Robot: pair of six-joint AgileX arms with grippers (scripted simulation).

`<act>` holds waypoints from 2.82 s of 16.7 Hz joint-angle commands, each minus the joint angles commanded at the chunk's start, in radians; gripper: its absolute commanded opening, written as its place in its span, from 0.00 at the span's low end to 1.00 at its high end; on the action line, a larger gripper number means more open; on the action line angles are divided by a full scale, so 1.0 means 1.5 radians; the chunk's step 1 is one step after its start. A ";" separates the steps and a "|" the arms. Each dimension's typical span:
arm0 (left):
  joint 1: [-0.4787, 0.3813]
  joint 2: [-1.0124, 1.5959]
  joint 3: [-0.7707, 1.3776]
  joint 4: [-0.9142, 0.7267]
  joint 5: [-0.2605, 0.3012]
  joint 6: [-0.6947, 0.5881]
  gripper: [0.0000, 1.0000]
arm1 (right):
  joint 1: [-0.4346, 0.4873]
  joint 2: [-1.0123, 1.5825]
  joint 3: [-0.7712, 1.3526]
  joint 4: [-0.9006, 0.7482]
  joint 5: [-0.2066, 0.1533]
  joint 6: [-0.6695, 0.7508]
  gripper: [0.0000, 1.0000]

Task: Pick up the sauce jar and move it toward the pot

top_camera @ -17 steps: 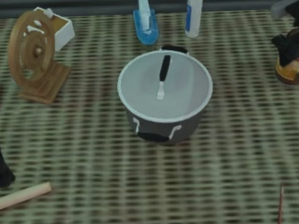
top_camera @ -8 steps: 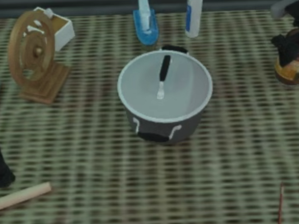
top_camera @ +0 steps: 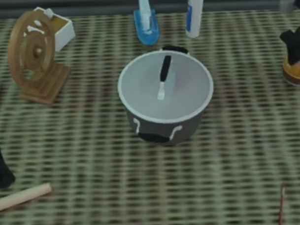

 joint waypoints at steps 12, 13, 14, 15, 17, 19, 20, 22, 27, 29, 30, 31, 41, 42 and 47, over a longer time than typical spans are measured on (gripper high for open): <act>0.000 0.000 0.000 0.000 0.000 0.000 1.00 | 0.002 -0.232 -0.212 -0.017 -0.002 -0.001 0.00; 0.000 0.000 0.000 0.000 0.000 0.000 1.00 | 0.002 -0.232 -0.212 -0.017 -0.002 0.001 0.00; 0.000 0.000 0.000 0.000 0.000 0.000 1.00 | 0.006 -0.231 -0.213 -0.016 -0.001 0.009 0.00; 0.000 0.000 0.000 0.000 0.000 0.000 1.00 | 0.013 -0.229 -0.215 -0.013 0.000 0.024 0.00; 0.000 0.000 0.000 0.000 0.000 0.000 1.00 | 0.032 -0.222 -0.222 -0.004 0.005 0.073 0.00; 0.000 0.000 0.000 0.000 0.000 0.000 1.00 | 0.058 -0.216 -0.231 0.010 0.012 0.145 0.00; 0.000 0.000 0.000 0.000 0.000 0.000 1.00 | 0.073 -0.213 -0.236 0.020 0.017 0.189 0.00; 0.000 0.000 0.000 0.000 0.000 0.000 1.00 | 0.105 -0.210 -0.245 0.041 0.026 0.287 0.00; 0.000 0.000 0.000 0.000 0.000 0.000 1.00 | 0.179 -0.199 -0.272 0.086 0.047 0.493 0.00; 0.000 0.000 0.000 0.000 0.000 0.000 1.00 | 0.197 -0.195 -0.282 0.095 0.052 0.533 0.00; 0.000 0.000 0.000 0.000 0.000 0.000 1.00 | 0.201 -0.194 -0.284 0.097 0.053 0.543 0.00; 0.000 0.000 0.000 0.000 0.000 0.000 1.00 | 0.202 -0.194 -0.285 0.098 0.054 0.545 0.00; 0.000 0.000 0.000 0.000 0.000 0.000 1.00 | 0.201 -0.174 -0.357 0.193 0.053 0.545 0.00; 0.000 0.000 0.000 0.000 0.000 0.000 1.00 | 0.202 -0.170 -0.368 0.207 0.054 0.545 0.00; 0.000 0.000 0.000 0.000 0.000 0.000 1.00 | 0.202 -0.167 -0.376 0.216 0.054 0.545 0.00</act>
